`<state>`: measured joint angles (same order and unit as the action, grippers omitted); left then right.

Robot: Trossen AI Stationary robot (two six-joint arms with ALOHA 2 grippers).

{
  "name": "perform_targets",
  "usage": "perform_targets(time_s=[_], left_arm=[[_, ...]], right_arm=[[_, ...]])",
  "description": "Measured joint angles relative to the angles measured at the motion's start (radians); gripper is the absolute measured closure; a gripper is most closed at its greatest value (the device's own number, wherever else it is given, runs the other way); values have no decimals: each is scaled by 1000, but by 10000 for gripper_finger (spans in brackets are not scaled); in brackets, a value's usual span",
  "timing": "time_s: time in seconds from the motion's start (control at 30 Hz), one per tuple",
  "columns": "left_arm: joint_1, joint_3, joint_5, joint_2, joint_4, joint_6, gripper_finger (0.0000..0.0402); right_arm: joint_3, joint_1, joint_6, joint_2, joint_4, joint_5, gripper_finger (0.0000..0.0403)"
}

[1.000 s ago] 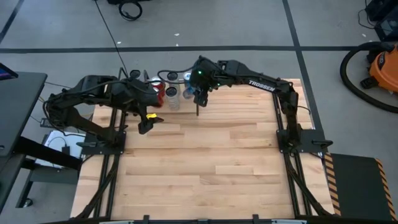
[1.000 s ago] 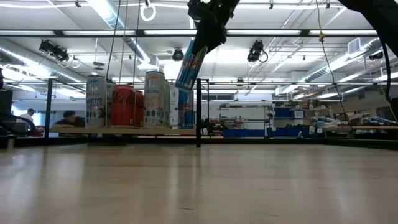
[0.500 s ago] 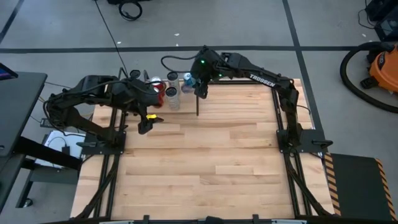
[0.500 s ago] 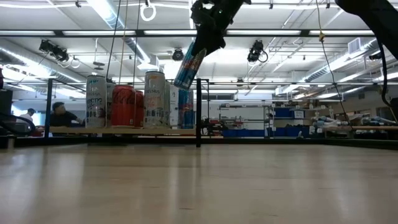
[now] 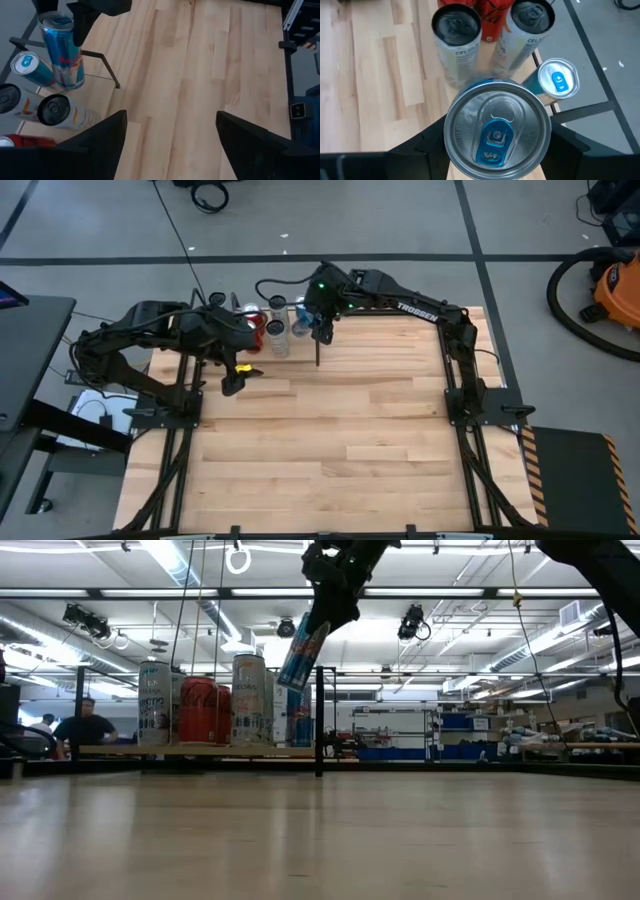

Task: Place canned beverage on shelf
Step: Put the white-yellow soda can on the shelf aligned with the other white-yellow soda can

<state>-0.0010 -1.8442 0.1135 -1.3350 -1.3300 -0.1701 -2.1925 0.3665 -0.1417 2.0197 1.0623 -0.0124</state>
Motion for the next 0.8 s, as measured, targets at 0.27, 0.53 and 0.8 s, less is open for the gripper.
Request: perform_targets(time_s=[0.27,0.53,0.8], left_arm=[[0,0,0,0,0,26,95],[0,0,-1,0,-1,26,95],[0,0,-1,-2,-3,25,95]], right_arm=[[0,-17,7,9,23,-1,163],[2,-33,-14,45,15,6,163],[2,-28,-44,74,8,45,163]])
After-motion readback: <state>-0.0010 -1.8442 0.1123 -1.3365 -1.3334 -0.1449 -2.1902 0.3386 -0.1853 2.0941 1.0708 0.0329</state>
